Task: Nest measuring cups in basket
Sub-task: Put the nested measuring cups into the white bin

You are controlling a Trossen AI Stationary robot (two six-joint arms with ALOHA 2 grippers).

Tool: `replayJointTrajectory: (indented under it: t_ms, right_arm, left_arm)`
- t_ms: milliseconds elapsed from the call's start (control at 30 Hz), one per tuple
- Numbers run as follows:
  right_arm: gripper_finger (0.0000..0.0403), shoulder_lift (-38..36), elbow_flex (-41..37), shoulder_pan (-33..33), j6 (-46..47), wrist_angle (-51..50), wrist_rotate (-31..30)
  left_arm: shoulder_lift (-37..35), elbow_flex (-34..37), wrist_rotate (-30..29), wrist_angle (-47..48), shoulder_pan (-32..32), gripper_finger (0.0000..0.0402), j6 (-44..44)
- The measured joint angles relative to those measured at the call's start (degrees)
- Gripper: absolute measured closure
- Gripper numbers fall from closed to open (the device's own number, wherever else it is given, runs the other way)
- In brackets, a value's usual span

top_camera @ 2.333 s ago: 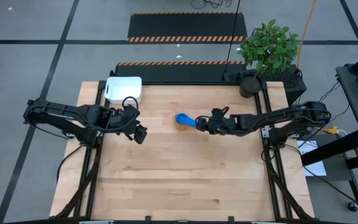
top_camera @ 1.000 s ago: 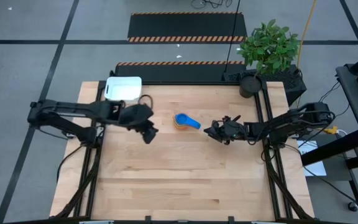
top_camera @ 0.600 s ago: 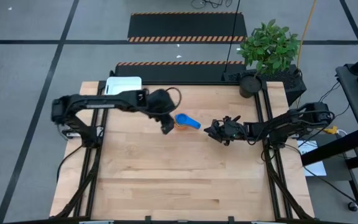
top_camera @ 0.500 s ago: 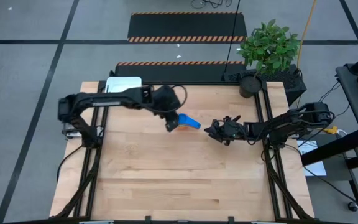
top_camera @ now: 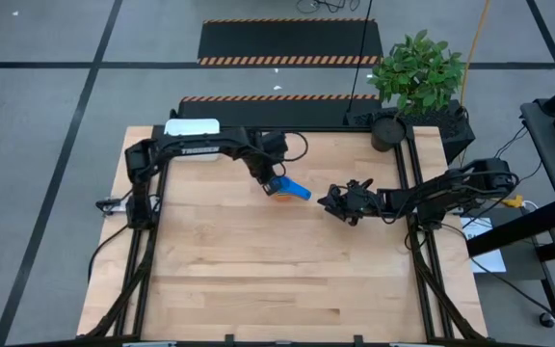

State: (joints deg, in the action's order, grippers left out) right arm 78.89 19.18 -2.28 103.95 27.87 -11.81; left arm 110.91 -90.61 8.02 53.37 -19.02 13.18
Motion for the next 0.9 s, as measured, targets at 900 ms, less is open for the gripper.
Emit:
replayJointTrajectory:
  t_ms: [900]
  right_arm:
    - [0.0165, 0.44, 0.04, -2.82, 1.75, 0.71, -0.12]
  left_arm:
    - [4.18, 0.02, 16.18, -7.16, -6.41, 0.0383, 6.85]
